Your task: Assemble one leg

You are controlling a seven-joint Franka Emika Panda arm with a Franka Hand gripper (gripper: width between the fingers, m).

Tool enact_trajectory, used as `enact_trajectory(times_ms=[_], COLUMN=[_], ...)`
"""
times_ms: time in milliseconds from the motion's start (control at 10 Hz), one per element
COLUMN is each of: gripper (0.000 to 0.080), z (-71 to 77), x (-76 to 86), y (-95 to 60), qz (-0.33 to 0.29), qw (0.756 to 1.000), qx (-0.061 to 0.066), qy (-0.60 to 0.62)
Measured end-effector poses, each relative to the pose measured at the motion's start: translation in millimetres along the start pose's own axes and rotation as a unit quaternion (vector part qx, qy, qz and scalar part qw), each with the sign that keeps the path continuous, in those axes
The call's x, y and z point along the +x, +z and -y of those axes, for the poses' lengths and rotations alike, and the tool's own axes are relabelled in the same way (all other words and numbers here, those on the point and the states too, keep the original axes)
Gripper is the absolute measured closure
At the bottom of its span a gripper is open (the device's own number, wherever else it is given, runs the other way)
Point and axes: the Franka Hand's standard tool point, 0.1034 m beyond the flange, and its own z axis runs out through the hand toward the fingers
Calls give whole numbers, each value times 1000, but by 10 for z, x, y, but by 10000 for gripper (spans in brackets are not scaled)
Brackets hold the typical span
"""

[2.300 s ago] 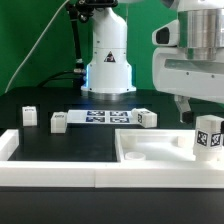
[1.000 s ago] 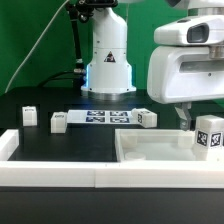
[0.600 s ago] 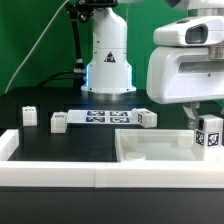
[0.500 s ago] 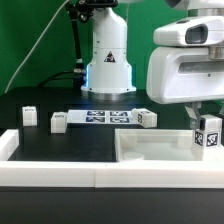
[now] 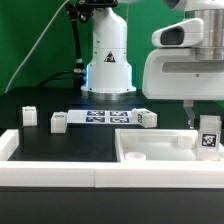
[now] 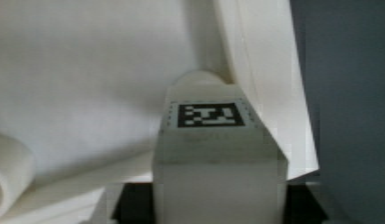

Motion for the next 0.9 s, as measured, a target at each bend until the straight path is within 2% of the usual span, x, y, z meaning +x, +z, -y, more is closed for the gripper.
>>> enact_trajectory(times_ms=[300,500,800,900], gripper=[506,506,506,350], z=[-21,-33,-44,-32], x=[0,-21,-19,-26], y=[1,1,-1,1], qz=[-2,-10,5,6], qw=[986,960,931,925], qx=[1,2,11,11], qy=[164,279,366,380])
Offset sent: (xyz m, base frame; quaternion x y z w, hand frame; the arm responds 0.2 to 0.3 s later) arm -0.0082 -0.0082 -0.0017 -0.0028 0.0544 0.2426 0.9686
